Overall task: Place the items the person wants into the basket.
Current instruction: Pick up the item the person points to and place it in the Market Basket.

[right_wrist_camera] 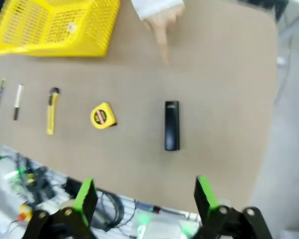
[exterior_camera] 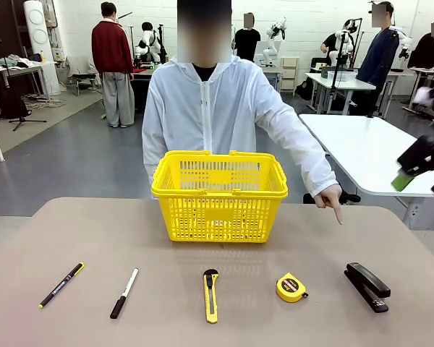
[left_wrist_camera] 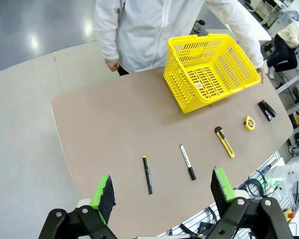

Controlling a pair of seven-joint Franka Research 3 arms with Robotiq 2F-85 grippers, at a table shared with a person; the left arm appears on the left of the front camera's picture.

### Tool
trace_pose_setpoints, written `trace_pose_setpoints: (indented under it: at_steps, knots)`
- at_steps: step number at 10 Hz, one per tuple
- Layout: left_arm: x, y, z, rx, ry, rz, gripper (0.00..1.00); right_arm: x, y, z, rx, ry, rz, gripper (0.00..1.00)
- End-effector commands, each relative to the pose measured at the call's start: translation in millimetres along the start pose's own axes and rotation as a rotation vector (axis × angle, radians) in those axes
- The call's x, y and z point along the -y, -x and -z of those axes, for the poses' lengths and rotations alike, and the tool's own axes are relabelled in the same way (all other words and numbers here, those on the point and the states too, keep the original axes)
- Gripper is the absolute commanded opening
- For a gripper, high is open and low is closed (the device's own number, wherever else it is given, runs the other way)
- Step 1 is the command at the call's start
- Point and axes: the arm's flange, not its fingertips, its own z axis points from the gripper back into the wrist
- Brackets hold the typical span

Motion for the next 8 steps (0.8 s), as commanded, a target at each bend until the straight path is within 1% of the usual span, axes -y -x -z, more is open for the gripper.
trace_pose_setpoints:
  at_steps: [1, 2, 3, 4, 5, 8]
  knots:
    - [0.1, -0.2, -0.8, 0.001, 0.007, 0.001, 1.00, 6.0, -10.6, 31.2, -0.036, 0.069, 0.050, 1.00]
    - [0.1, -0.2, -0.8, 0.001, 0.007, 0.001, 1.00, 22.5, -14.6, 74.4, -0.079, 0.109, 0.091, 1.00]
    - [0.1, -0.2, -0.8, 0.001, 0.007, 0.001, 1.00, 34.4, -16.2, 99.0, -0.079, 0.128, 0.111, 1.00]
    - [0.1, -0.2, -0.8, 0.001, 0.007, 0.001, 1.00, 40.3, -16.5, 112.5, -0.067, 0.135, 0.101, 1.00]
    - [0.1, -0.2, -0.8, 0.001, 0.007, 0.001, 1.00, 44.6, -14.5, 128.0, -0.080, 0.126, 0.091, 1.00]
    - [0.1, -0.2, -0.8, 0.001, 0.007, 0.001, 1.00, 47.5, -14.2, 168.8, -0.153, 0.109, 0.036, 1.00]
